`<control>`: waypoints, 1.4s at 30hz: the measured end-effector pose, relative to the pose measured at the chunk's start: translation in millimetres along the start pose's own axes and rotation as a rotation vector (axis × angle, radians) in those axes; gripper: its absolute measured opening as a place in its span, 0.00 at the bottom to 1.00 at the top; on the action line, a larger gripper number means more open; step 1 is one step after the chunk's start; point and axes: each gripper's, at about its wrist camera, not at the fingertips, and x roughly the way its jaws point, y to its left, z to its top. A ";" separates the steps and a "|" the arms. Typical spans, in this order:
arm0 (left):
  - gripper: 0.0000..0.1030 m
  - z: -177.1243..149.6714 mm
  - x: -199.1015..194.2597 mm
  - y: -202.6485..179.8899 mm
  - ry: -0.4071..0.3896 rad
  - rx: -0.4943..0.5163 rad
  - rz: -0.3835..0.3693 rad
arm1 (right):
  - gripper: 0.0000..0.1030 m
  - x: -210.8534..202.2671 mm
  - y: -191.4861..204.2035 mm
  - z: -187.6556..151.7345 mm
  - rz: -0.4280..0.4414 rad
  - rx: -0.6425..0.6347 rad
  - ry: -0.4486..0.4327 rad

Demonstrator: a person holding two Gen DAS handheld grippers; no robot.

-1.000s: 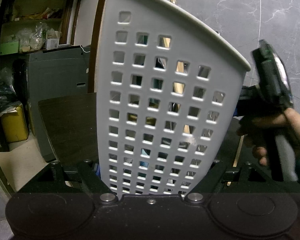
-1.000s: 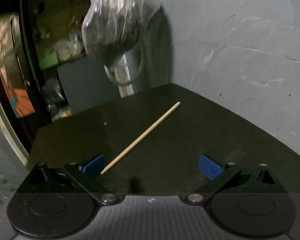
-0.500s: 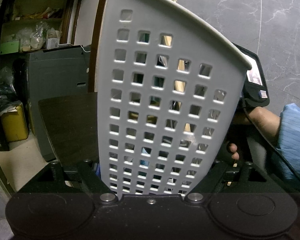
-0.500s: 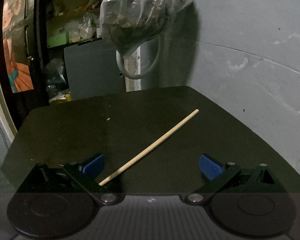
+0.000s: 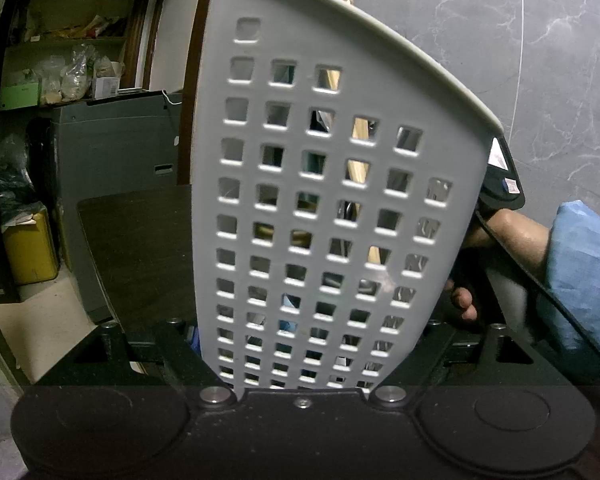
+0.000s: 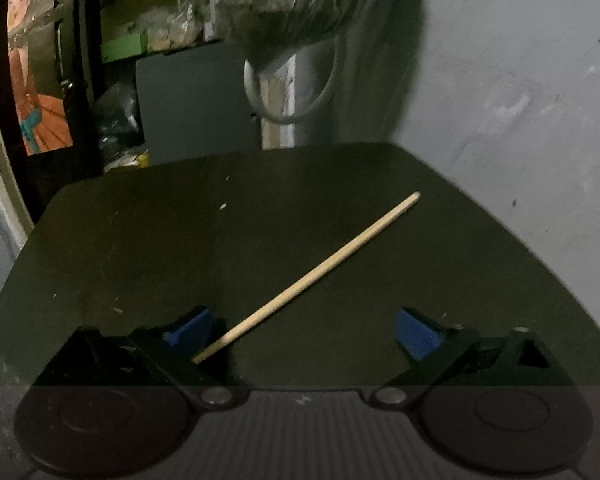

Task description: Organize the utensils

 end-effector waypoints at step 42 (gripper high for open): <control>0.80 1.7 -1.6 -3.5 0.001 0.007 0.004 | 0.54 -169.4 -55.8 -92.5 -0.072 0.050 0.007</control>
